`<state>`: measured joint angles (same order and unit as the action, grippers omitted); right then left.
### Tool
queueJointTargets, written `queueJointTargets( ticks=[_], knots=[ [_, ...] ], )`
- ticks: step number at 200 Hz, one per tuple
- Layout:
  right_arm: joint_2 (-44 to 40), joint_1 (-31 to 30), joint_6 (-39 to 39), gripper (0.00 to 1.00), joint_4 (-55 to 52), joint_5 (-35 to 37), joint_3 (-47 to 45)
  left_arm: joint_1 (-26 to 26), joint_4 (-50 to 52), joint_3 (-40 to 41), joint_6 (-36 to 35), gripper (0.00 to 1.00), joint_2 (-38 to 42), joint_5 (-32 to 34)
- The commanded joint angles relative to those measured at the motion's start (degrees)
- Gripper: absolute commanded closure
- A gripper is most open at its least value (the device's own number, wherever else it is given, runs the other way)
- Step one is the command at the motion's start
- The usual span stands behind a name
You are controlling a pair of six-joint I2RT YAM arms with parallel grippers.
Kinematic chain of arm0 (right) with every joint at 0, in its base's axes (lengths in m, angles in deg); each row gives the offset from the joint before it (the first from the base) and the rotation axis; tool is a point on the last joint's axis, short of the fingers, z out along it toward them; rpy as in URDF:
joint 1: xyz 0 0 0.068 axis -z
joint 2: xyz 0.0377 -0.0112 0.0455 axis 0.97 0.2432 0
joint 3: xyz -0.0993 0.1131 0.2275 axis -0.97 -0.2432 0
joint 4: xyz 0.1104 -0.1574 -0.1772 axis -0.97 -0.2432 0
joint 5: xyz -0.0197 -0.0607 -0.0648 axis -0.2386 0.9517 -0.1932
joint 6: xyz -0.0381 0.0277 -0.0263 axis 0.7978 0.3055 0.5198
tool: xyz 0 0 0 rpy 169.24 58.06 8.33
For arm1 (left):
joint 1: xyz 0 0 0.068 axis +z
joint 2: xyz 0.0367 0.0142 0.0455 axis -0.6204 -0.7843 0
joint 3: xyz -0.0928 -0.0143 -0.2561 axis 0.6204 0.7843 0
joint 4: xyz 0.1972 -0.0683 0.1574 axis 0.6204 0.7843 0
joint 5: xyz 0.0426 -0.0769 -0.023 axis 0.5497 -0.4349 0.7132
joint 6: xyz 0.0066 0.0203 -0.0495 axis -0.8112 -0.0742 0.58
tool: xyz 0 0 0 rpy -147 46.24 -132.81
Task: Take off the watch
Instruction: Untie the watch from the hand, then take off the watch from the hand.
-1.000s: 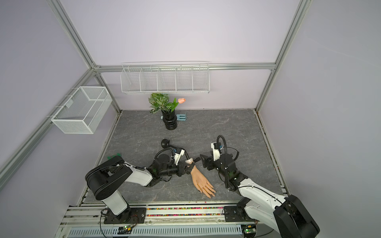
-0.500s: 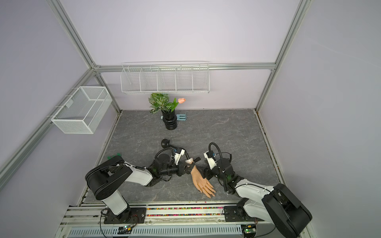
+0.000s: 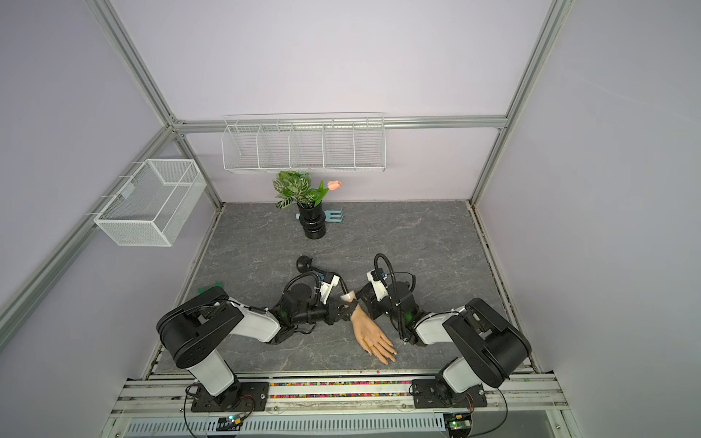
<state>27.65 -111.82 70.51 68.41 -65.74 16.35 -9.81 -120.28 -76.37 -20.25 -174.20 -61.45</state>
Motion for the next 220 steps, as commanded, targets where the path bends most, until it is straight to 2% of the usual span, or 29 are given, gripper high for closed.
queueJointTargets(
  ticks=[1, 48, 91, 111, 126, 147, 161, 169, 201, 220],
  knots=[
    [1.6, -0.2, -0.7, 0.84, 1.9, 2.1, 0.8, 0.4, 13.6, 3.6, -0.1, 1.00, -1.8, 1.7],
    [0.8, 0.2, -4.3, 0.92, 3.2, 9.8, -0.1, 0.4, 16.5, 6.6, -0.5, 1.00, 3.8, 5.0],
    [-0.2, 0.3, -4.6, 0.89, 4.5, 2.6, -0.9, 0.4, 22.2, 6.2, -2.1, 1.00, 9.1, 7.6],
    [-4.2, 0.3, -3.4, 0.81, 8.8, -2.1, -6.0, 0.6, 24.7, 6.3, -2.4, 1.00, 11.6, 8.3],
    [-9.2, 0.2, -2.4, 0.74, 5.1, -3.2, -7.9, 0.5, 28.8, 6.0, -2.8, 1.00, 13.0, 9.5],
    [-16.0, -0.1, -1.4, 0.51, -7.0, -5.5, -5.0, 0.6, 36.6, 5.2, -2.7, 1.00, 15.4, 12.8],
    [-18.6, -0.1, -1.5, 0.33, -8.8, -9.1, -3.5, 0.6, 41.8, 3.5, -2.6, 1.00, 17.1, 14.6],
    [-19.3, -0.2, -2.2, 0.26, -9.2, -10.7, -2.7, 0.6, 44.8, 2.4, -2.4, 1.00, 17.9, 15.4],
    [-17.3, -1.4, -1.1, 0.17, -15.0, -11.8, 1.3, 0.6, 50.1, 1.7, -2.1, 1.00, 22.0, 17.8],
    [-15.5, -2.6, 0.5, 0.15, -14.4, -10.6, 1.5, 0.6, 56.7, 0.1, -1.8, 1.00, 23.3, 20.9]
  ],
)
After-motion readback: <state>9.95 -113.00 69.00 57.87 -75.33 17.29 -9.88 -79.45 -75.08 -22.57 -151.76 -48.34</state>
